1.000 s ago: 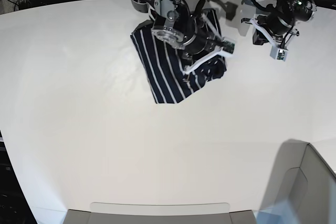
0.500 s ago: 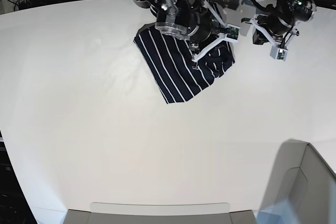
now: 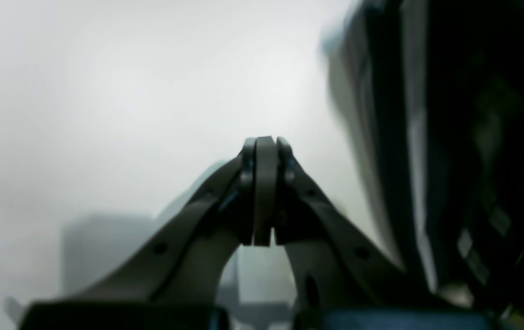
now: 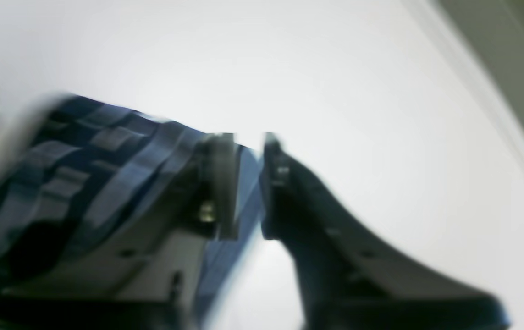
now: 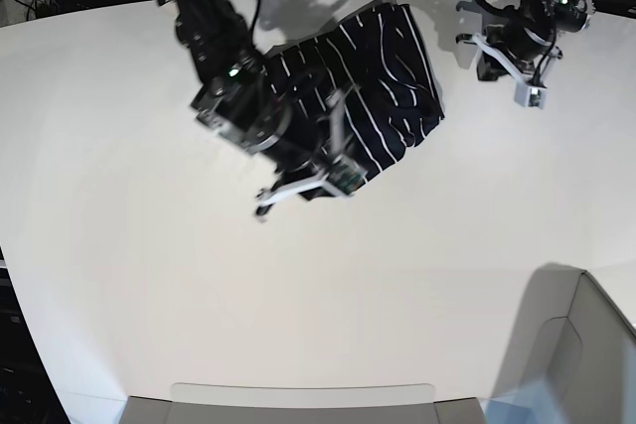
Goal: Fold the T-shirt properly
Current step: 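Release the shirt and raise the right gripper away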
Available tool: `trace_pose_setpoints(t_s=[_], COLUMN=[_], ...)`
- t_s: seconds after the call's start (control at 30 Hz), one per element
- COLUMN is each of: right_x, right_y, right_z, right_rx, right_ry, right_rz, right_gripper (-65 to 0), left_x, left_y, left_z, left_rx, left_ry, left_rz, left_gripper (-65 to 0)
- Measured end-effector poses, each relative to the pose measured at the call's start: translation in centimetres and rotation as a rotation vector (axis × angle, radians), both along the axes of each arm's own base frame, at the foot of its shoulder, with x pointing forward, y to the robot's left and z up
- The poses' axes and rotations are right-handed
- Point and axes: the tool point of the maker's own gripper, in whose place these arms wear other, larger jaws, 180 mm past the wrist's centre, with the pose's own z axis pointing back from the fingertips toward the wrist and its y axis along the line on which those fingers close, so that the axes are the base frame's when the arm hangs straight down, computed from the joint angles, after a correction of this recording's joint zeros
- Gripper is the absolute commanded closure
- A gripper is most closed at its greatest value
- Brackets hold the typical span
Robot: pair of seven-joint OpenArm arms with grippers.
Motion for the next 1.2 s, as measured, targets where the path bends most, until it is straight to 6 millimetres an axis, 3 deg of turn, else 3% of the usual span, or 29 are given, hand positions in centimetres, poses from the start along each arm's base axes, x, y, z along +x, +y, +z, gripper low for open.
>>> trace_pose_setpoints(t_s=[0.1,0.3,0.43,0.5,0.6,0.8,0.87,0.97,1.03,1.13,1.2], right_x=[1.5,2.1,1.4,1.0,0.3,-0.9,-1.5,-3.5,-4.1,-2.7,-1.5], right_y=[-3.3,-7.3,-9.5,-9.9,-10.0,-10.0,-9.7,-8.7,-7.9,-8.0,-8.8], right_z=[-1.9,-5.9,-8.4,-9.4,-10.5,-11.5,-11.9,-12.9,-12.5,-9.6,-7.8], right_rx=[-0.066,-0.114,-0.156,-0.167,-0.176,-0.183,-0.203,-0.232,-0.216,-0.177,-0.168], right_ry=[0.036,0.147,0.215,0.244,0.276,0.308,0.313,0.336,0.331,0.245,0.191], right_rz=[-0.07,-0.164,-0.204,-0.206,-0.207,-0.199,-0.174,-0.113,-0.093,-0.114,-0.147], right_gripper=[0.0,0.0,0.0,0.0,0.0,0.0,0.0,0.0,0.0,0.0,0.0], left_x=[1.8,4.4,3.8,3.4,2.6,-0.7,-0.5,1.2,2.9,4.5,4.4], left_y=[-1.8,-9.2,-14.3,-15.5,-15.0,-8.3,-7.8,-7.2,-6.4,-5.3,-5.7], left_z=[2.3,5.5,5.5,5.4,4.1,-3.4,-4.0,-3.2,-0.4,4.0,4.1], left_rx=[-0.004,-0.097,-0.168,-0.178,-0.145,0.063,0.071,0.114,0.141,0.153,0.135], left_ry=[-0.115,-0.283,-0.284,-0.275,-0.227,0.038,0.04,0.018,-0.069,-0.214,-0.216], left_rz=[-0.037,-0.226,-0.356,-0.405,-0.463,-0.362,-0.347,-0.343,-0.292,-0.176,-0.158], left_gripper=[0.0,0.0,0.0,0.0,0.0,0.0,0.0,0.0,0.0,0.0,0.0])
